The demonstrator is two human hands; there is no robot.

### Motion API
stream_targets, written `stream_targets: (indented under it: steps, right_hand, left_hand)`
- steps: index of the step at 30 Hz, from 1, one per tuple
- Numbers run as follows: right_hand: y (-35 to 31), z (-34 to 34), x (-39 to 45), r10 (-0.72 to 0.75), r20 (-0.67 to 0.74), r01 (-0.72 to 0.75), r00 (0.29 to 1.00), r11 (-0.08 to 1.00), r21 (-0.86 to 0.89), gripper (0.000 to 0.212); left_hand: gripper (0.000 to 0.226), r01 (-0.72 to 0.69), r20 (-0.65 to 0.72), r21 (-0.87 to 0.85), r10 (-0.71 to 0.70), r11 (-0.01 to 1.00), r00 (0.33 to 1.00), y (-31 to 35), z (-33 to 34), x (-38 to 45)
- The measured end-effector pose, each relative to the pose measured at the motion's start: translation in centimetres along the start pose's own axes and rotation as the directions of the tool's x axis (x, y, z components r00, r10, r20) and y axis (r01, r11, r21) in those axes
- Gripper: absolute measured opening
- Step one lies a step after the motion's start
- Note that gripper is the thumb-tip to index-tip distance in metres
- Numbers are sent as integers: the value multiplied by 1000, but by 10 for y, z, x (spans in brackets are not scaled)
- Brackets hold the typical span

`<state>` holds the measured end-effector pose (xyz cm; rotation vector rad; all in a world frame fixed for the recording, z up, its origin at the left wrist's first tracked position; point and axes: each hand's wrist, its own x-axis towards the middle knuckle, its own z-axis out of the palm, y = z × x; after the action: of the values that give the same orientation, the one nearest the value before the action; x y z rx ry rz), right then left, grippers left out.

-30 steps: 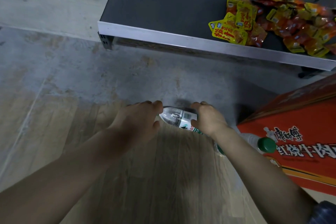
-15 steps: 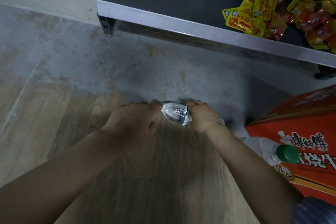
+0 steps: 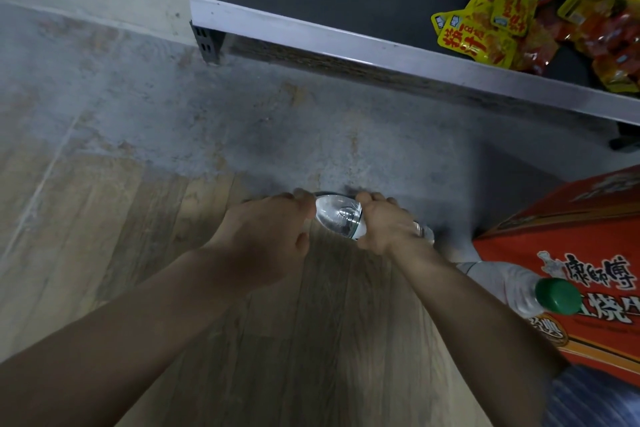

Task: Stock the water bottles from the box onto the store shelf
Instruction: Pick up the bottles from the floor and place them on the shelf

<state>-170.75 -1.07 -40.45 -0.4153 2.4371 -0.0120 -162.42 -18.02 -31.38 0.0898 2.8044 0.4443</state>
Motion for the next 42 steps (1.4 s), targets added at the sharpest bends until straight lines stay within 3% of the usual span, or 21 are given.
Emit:
stream_targets:
  steps: [5,20,32,42]
  right_hand:
    - [0,-2,-4,-4,-47,5,999,999,38,77]
    - [-4,-92,-75,19,-197,19,980,982,188,69]
    - [-27,-189,-167,66,-329,56,942,936,348,73]
    - [-49,-280,-256,147,-391,86,909,850,520,59]
  left_hand:
    - [40,2,-3,-17,-2,1000,1000,1,-11,-6]
    - [32,15,-10,-63,-16,998,1000,36,-101,-30]
    - [36,-11,-29,7,11,1000,1000,80,-213,-81]
    - [33,-4,-106,16,6,1000,994,127,-332,-125]
